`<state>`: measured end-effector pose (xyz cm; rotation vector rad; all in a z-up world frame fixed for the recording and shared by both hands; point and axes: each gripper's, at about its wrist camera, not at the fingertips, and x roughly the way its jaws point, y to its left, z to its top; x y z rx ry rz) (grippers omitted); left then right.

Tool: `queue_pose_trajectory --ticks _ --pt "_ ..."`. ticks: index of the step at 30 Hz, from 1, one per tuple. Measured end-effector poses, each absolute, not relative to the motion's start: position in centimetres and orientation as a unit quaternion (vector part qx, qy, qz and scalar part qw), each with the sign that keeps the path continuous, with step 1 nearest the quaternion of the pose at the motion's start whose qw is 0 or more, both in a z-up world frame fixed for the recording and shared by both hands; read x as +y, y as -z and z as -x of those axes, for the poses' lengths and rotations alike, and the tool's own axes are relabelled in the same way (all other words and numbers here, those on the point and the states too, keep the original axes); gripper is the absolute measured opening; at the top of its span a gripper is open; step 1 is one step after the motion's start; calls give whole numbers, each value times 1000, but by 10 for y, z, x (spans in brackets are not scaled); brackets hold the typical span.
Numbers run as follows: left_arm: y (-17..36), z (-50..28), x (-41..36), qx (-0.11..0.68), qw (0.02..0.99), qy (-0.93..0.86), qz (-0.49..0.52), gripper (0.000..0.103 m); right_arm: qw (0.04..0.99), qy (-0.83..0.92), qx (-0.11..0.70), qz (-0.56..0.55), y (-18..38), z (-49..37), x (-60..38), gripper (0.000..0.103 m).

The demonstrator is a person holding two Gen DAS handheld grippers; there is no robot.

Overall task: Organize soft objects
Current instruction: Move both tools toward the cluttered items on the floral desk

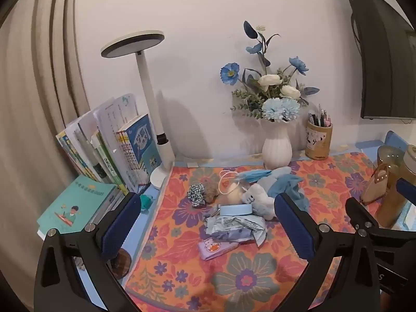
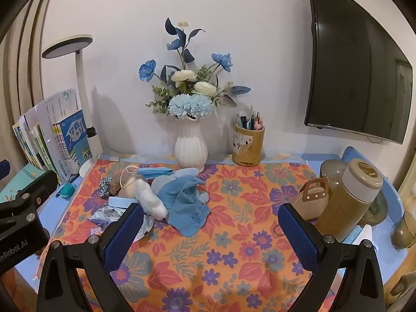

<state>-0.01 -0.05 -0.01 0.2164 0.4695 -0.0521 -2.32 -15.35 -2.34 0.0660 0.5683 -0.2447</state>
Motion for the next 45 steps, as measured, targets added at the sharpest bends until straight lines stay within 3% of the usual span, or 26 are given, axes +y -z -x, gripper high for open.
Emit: queue_pose_trajectory --ticks 18,34,39,45 --pt "15 -3 9 263 960 41 -83 102 949 126 286 -31 26 27 -153 103" --pt "173 -45 6 474 874 76 -79 102 927 136 349 -31 69 7 -163 103" --pt "196 -49 11 513 853 78 -52 103 923 131 360 -32 75 4 -164 103" --pt "195 -41 12 502 860 84 -42 103 923 131 360 -35 75 4 -164 103"
